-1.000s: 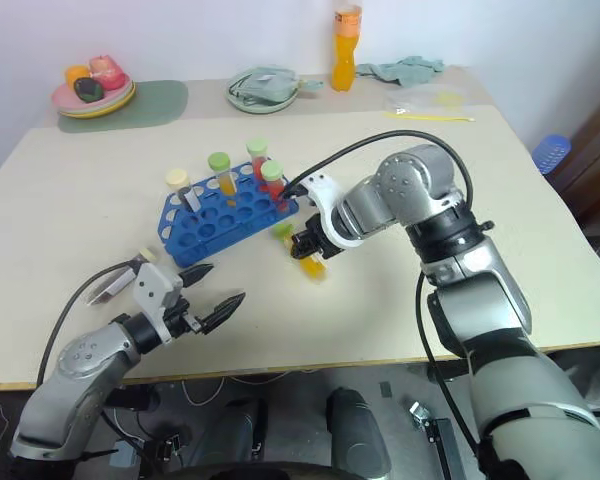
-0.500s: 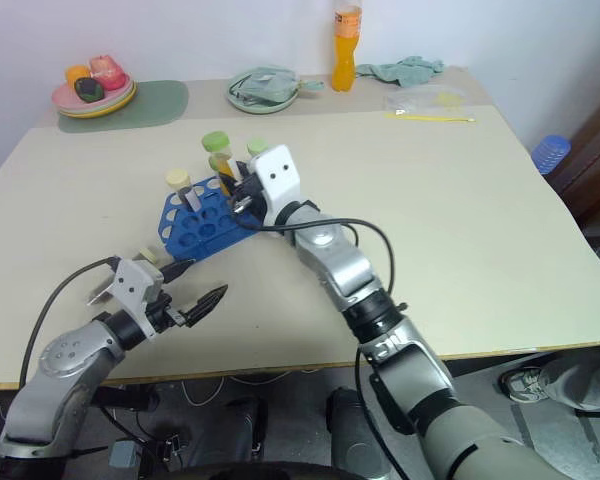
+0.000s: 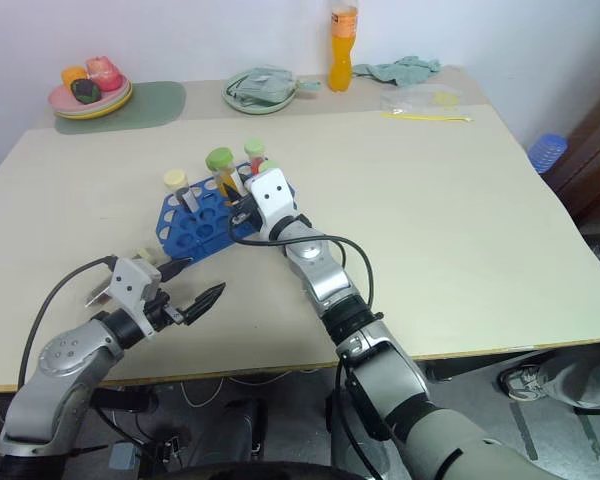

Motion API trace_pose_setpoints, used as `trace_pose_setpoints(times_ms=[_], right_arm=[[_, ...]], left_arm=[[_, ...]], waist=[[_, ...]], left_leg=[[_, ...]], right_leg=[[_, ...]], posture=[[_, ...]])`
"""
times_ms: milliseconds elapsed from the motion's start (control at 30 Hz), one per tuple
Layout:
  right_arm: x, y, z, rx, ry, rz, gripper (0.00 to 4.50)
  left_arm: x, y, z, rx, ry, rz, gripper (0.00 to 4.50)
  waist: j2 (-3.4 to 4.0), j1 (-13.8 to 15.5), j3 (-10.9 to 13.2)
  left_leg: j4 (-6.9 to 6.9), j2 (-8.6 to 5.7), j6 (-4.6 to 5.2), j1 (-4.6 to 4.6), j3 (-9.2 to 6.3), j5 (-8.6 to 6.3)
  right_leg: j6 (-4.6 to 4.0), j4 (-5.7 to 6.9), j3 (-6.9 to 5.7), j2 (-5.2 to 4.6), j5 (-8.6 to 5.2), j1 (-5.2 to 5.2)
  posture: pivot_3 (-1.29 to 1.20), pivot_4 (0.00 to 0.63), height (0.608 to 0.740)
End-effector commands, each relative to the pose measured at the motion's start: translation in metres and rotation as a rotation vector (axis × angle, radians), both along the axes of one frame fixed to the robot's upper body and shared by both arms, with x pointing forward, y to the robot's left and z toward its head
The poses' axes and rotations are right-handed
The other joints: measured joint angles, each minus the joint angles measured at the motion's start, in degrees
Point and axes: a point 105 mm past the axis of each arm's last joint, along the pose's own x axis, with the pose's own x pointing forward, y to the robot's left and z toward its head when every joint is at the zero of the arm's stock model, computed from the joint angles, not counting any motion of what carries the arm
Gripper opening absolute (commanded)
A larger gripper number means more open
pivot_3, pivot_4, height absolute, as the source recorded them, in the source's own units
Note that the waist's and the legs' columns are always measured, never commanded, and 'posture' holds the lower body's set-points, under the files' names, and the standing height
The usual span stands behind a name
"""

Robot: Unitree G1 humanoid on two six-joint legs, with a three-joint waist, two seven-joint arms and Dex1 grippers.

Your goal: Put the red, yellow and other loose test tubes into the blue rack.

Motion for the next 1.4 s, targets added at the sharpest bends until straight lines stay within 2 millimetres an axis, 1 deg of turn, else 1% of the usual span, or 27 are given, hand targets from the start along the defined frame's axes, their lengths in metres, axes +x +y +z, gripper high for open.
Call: trace_pose_setpoints(times_ms=[33, 167, 367, 467, 500, 533, 567, 600, 667, 700, 800, 900, 967, 1033, 1100, 1167, 1200, 1333, 1400], right_arm=[[-0.004, 0.011, 0.006, 0.021, -0.017, 0.04, 0.7], [-0.004, 0.015, 0.002, 0.026, -0.005, 0.043, 0.7], [0.004, 0.009, -0.002, 0.023, -0.011, -0.01, 0.7], [0.001, 0.009, -0.006, 0.043, 0.013, 0.042, 0.7], [-0.001, 0.009, -0.006, 0.052, 0.015, 0.063, 1.2], [-0.004, 0.008, -0.001, 0.061, -0.01, 0.08, 1.75], [-0.008, 0.008, 0.005, 0.067, -0.046, 0.1, 2.12], [-0.012, 0.009, 0.012, 0.071, -0.082, 0.117, 2.59], [-0.017, 0.008, 0.02, 0.072, -0.127, 0.135, 3.73], [-0.021, 0.008, 0.023, 0.061, -0.14, 0.159, 4.15], [-0.032, 0.003, 0.03, 0.021, -0.165, 0.222, 4.15], [-0.04, -0.011, 0.034, -0.036, -0.157, 0.271, 4.15], [-0.043, -0.019, 0.034, -0.066, -0.146, 0.289, 4.15], [-0.046, -0.03, 0.03, -0.134, -0.143, 0.316, 4.15], [-0.05, -0.04, 0.026, -0.196, -0.139, 0.337, 4.15], [-0.053, -0.05, 0.021, -0.244, -0.133, 0.357, 4.15], [-0.055, -0.054, 0.021, -0.261, -0.131, 0.362, 4.15], [-0.061, -0.061, 0.018, -0.305, -0.123, 0.385, 4.15], [-0.065, -0.063, 0.015, -0.329, -0.123, 0.396, 4.15]], left_arm=[[0.0, -0.005, 0.014, 0.0, -0.053, -0.015, 4.5], [-0.001, -0.006, 0.016, 0.0, -0.053, -0.018, 4.5], [-0.001, -0.007, 0.016, -0.002, -0.053, -0.019, 4.5], [-0.001, -0.007, 0.016, -0.003, -0.052, -0.017, 4.5], [0.0, -0.006, 0.016, -0.004, -0.049, -0.011, 4.5], [0.0, -0.004, 0.015, -0.009, -0.037, 0.007, 4.5], [0.001, -0.001, 0.014, -0.016, -0.022, 0.026, 4.5], [0.001, 0.002, 0.014, -0.028, -0.002, 0.04, 4.5], [0.002, 0.007, 0.016, -0.043, 0.018, 0.065, 4.5], [0.004, 0.012, 0.021, -0.055, 0.028, 0.09, 4.5], [0.012, 0.028, 0.04, -0.028, 0.022, 0.174, 4.5], [0.02, 0.051, 0.054, 0.136, 0.114, 0.272, 4.5], [0.023, 0.059, 0.064, 0.183, 0.16, 0.292, 4.5], [0.02, 0.068, 0.059, 0.316, 0.342, 0.244, 4.5], [0.019, 0.08, 0.059, 0.366, 0.494, 0.271, 4.5], [0.019, 0.079, 0.068, 0.398, 0.539, 0.217, 4.5], [0.019, 0.081, 0.069, 0.444, 0.559, 0.2, 4.5], [0.022, 0.094, 0.06, 0.539, 0.646, 0.166, 4.5], [0.026, 0.102, 0.051, 0.567, 0.693, 0.156, 4.5]], waist=[[0.0, 0.0, 0.0], [0.01, -0.04, 0.01], [0.01, -0.03, 0.0], [0.01, 0.04, 0.0], [0.01, 0.02, 0.0], [0.01, 0.01, 0.0], [0.01, 0.0, 0.0], [0.01, -0.02, 0.0], [0.02, -0.12, 0.01], [0.02, -0.11, 0.01], [0.01, 0.1, 0.01], [-0.05, 0.25, 0.0], [-0.04, 0.15, 0.01], [-0.11, 0.01, 0.05], [-0.05, -0.12, 0.11], [-0.07, -0.31, 0.14], [-0.08, -0.42, 0.16], [-0.07, -1.15, 0.21], [-0.07, -1.22, 0.21]], left_leg=[[0.0, 0.0, 0.0, 0.0, 0.0, 0.0], [0.0, 0.0, 0.0, 0.0, 0.0, 0.0], [0.0, 0.0, 0.0, 0.01, 0.0, 0.0], [0.01, 0.0, -0.01, 0.01, 0.0, 0.01], [0.01, 0.0, -0.01, 0.02, 0.0, 0.01], [0.02, 0.0, -0.01, 0.02, 0.0, 0.01], [0.01, 0.0, -0.01, 0.02, 0.0, 0.01], [0.01, 0.0, -0.01, 0.02, -0.01, 0.01], [-0.01, 0.01, -0.01, 0.02, -0.02, 0.01], [-0.01, 0.01, -0.01, 0.02, -0.02, 0.01], [0.02, 0.0, -0.01, 0.01, -0.07, 0.01], [0.05, -0.02, -0.02, 0.0, -0.16, 0.01], [0.06, -0.05, -0.02, 0.0, -0.18, 0.01], [0.02, -0.06, -0.03, 0.02, -0.16, 0.01], [-0.02, -0.05, -0.03, 0.03, -0.18, 0.02], [-0.04, -0.05, -0.03, 0.05, -0.14, 0.02], [-0.05, -0.04, -0.02, 0.05, -0.14, 0.01], [-0.08, -0.04, -0.04, 0.04, -0.1, 0.03], [-0.09, -0.04, -0.05, 0.04, -0.1, 0.03]], right_leg=[[0.0, 0.0, 0.0, 0.0, 0.0, 0.0], [0.0, 0.0, 0.0, -0.01, 0.0, 0.0], [0.0, 0.01, 0.01, 0.0, 0.0, 0.0], [0.0, 0.01, 0.0, 0.0, 0.0, 0.02], [0.0, 0.01, 0.01, 0.0, 0.0, 0.02], [0.0, 0.02, 0.0, 0.0, 0.0, 0.03], [0.0, 0.02, 0.01, 0.0, 0.0, 0.03], [0.0, 0.02, 0.0, 0.0, 0.0, 0.02], [0.0, 0.02, 0.01, 0.01, 0.0, 0.01], [0.0, 0.02, 0.0, 0.01, 0.0, 0.01], [0.0, 0.04, -0.01, 0.01, 0.0, 0.01], [0.0, 0.05, -0.07, 0.0, 0.0, 0.05], [0.01, 0.05, -0.09, 0.0, 0.0, 0.08], [0.01, 0.04, -0.09, 0.0, 0.0, 0.08], [0.01, 0.06, -0.1, 0.05, -0.01, 0.07], [0.01, 0.04, -0.09, 0.06, -0.02, 0.07], [0.01, 0.02, -0.08, 0.06, -0.02, 0.07], [0.01, 0.02, -0.06, 0.05, -0.03, 0.04], [0.01, 0.02, -0.05, 0.06, -0.03, 0.03]], posture=[[0.0, 0.15, 0.74], [0.0, 0.15, 0.74], [0.0, 0.15, 0.74], [0.0, 0.15, 0.74], [0.0, 0.15, 0.74], [0.0, 0.15, 0.74], [0.0, 0.15, 0.74], [0.0, 0.15, 0.74], [0.0, 0.15, 0.74], [0.0, 0.15, 0.74], [0.0, 0.15, 0.74], [0.0, 0.15, 0.74], [0.0, 0.15, 0.74], [0.0, 0.15, 0.74], [0.0, 0.15, 0.74], [0.0, 0.15, 0.74], [0.0, 0.15, 0.74], [0.0, 0.15, 0.74], [0.0, 0.15, 0.74]])
